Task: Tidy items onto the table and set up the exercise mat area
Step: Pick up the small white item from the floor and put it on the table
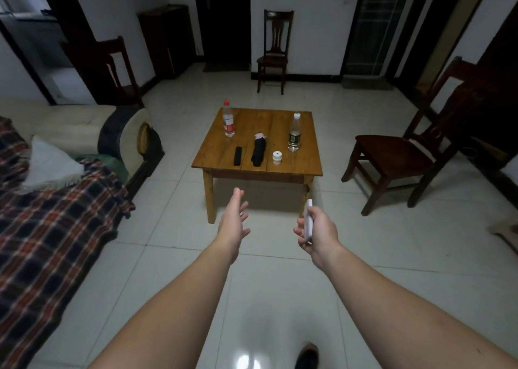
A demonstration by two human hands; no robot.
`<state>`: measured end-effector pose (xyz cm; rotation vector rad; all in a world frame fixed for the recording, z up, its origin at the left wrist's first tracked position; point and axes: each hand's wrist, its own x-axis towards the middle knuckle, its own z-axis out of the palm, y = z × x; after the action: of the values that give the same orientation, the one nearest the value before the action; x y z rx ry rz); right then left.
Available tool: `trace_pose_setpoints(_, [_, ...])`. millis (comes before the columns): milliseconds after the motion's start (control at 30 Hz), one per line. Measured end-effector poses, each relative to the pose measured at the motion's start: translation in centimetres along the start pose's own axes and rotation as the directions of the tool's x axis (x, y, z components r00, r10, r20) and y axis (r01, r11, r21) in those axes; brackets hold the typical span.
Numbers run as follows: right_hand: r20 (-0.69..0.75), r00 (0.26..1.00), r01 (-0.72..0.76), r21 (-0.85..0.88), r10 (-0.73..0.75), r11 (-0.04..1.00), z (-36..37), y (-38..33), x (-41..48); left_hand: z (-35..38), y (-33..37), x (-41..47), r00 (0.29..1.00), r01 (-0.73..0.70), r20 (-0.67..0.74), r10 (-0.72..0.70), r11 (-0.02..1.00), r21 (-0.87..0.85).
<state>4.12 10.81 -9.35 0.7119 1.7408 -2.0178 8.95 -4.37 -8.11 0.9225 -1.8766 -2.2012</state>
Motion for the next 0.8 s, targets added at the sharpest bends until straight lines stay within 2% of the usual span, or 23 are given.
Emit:
trace_pose_setpoints(200, [0.009,1.0,-0.007,-0.002,0.007,1.0,3.9,-6.8,11.1,4.4,3.3,10.9,0.998,0.001,-0.059,0.001,1.0,0.026])
trace_pose_setpoints(467, [-0.008,1.0,-0.009,-0.004,0.009,1.0,8.5,-14.1,21.7,8.5,7.6,23.6,0.999,0.042,-0.015,-0.042,0.999,-0.001])
trace_pose_setpoints(633, [-0.068,0.997,0.031,-0.074,-0.036,0.997,12.6,-17.2,29.1,9.7,9.5,32.9,0.997,0.071,0.003,-0.071,0.996,-0.044])
trace_pose_setpoints(800, [-0.198,0.979,0.001,-0.203,-0.042,0.979,17.0,-18.7,37.1,9.8,10.9,43.3,0.992,0.124,0.032,-0.124,0.992,-0.018])
